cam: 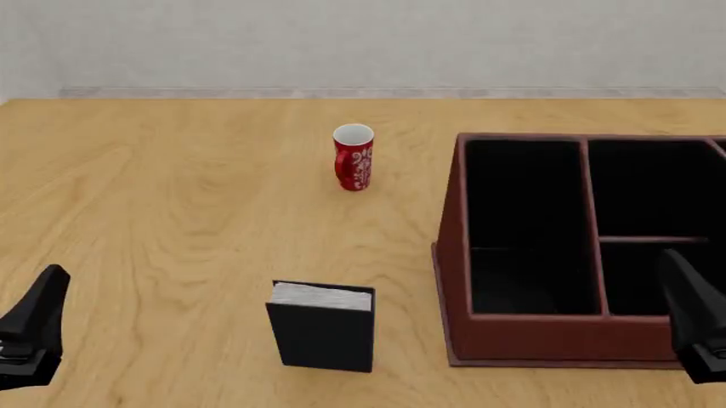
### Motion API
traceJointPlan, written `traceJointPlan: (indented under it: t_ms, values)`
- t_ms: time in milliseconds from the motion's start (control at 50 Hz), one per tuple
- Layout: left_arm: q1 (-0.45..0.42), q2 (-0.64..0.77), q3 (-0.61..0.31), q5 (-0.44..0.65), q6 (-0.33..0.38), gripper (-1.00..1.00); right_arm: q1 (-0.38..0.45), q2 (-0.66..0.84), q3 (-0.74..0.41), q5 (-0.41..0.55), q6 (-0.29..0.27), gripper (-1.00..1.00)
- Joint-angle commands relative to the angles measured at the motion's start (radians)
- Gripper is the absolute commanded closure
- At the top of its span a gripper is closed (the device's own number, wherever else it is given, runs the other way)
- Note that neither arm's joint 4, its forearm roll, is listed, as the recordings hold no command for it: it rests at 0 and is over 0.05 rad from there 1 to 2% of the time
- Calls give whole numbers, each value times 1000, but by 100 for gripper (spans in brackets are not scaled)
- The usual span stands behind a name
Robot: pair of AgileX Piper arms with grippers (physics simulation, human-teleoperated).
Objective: Pick up the book and place it in the left compartment of the caddy.
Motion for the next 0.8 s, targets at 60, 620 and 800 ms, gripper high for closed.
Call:
traceJointPlan:
  t_ms: [60,620,800]
  values:
    - [0,0,0,0,0,-100,157,73,-90,39,21,-100]
    - [0,0,0,0,0,-100,416,234,-185,10,50,-100]
    - [0,0,0,0,0,-100,465,300,-210,-8,44,-100]
